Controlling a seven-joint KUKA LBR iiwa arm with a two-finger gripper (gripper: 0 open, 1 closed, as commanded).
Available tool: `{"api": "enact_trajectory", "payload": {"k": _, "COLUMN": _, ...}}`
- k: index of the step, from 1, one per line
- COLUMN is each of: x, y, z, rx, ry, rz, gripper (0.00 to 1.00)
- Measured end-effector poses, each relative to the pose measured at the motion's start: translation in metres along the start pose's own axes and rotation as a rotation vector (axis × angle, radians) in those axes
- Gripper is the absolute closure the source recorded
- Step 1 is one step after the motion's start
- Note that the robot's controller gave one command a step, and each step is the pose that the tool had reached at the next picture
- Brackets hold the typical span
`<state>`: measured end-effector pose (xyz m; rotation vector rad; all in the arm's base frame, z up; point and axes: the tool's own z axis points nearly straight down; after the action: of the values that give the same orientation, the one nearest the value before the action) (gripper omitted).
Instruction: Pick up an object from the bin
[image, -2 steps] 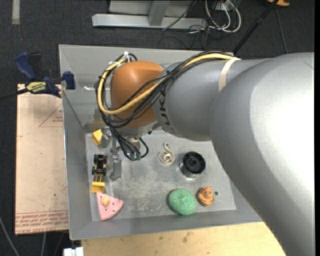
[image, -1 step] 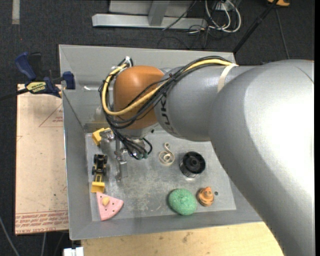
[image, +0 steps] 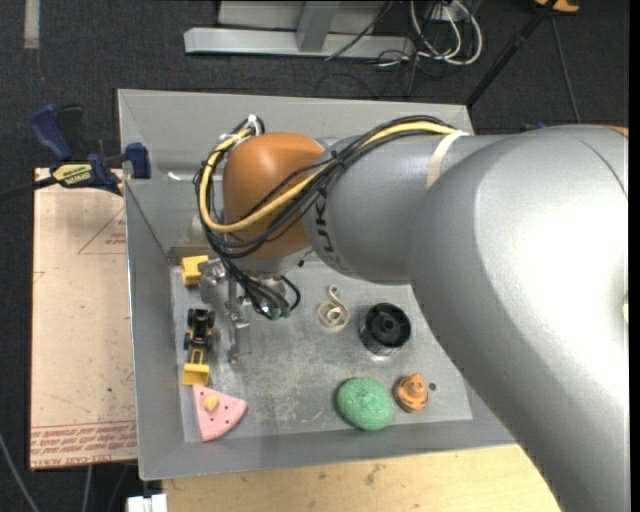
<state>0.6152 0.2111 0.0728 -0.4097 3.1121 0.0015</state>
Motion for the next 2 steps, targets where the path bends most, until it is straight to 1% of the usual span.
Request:
{"api": "enact_trajectory", "payload": {"k": 1, "x": 0.036, "y": 0.038, "z": 0.002, "rx": 0.000, "ry": 0.001, "rz": -0.160, "gripper": 0.00}}
{"api": "enact_trajectory", "payload": {"k": 2, "x": 0.060, "y": 0.038, "z": 0.002, "rx": -0.002, "ry": 0.002, "rz": -0.250, "gripper": 1.00}}
